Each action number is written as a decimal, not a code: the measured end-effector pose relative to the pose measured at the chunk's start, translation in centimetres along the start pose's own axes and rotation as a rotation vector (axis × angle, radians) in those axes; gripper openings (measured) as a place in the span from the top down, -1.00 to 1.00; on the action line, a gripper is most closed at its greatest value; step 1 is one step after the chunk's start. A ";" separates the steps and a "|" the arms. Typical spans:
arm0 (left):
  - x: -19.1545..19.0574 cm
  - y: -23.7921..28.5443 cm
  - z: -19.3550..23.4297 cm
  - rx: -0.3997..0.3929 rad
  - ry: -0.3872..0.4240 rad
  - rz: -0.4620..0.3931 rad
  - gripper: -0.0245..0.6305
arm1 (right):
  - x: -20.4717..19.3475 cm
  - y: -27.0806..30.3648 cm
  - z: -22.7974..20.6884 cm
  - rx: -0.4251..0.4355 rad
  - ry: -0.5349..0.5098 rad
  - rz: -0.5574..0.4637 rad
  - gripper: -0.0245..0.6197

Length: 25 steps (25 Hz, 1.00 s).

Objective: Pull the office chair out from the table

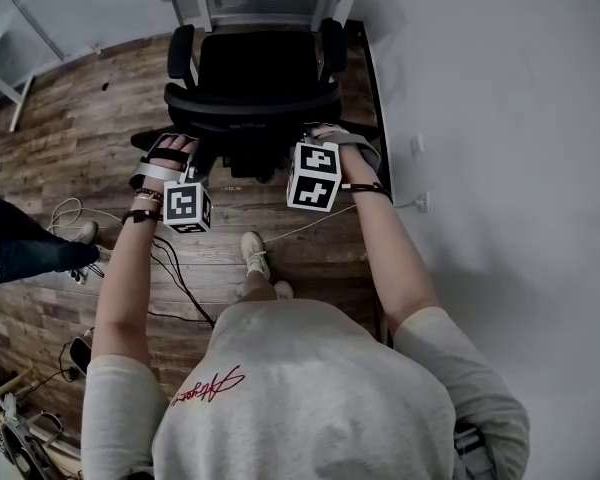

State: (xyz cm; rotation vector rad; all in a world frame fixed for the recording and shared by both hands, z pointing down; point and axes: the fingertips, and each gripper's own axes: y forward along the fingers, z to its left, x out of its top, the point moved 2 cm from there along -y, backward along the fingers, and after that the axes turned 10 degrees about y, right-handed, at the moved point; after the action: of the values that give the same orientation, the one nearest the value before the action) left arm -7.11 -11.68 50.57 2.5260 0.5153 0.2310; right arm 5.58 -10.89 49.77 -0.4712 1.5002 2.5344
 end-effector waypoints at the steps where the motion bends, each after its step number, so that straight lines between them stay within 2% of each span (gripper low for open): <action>1: 0.1 -0.2 -0.1 0.000 0.000 0.001 0.62 | 0.0 -0.1 0.2 -0.001 -0.001 0.000 0.58; 14: 0.3 -2.2 -1.4 0.005 -0.006 -0.001 0.62 | 0.7 -1.1 2.3 -0.015 -0.011 0.003 0.58; 25: 1.9 -3.3 -2.0 0.011 -0.009 0.014 0.62 | -0.2 -2.2 3.6 -0.002 -0.016 -0.001 0.58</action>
State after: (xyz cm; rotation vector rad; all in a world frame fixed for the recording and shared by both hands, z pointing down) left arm -7.00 -7.37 50.53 2.5412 0.4973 0.2222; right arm 5.77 -6.67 49.68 -0.4513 1.4921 2.5324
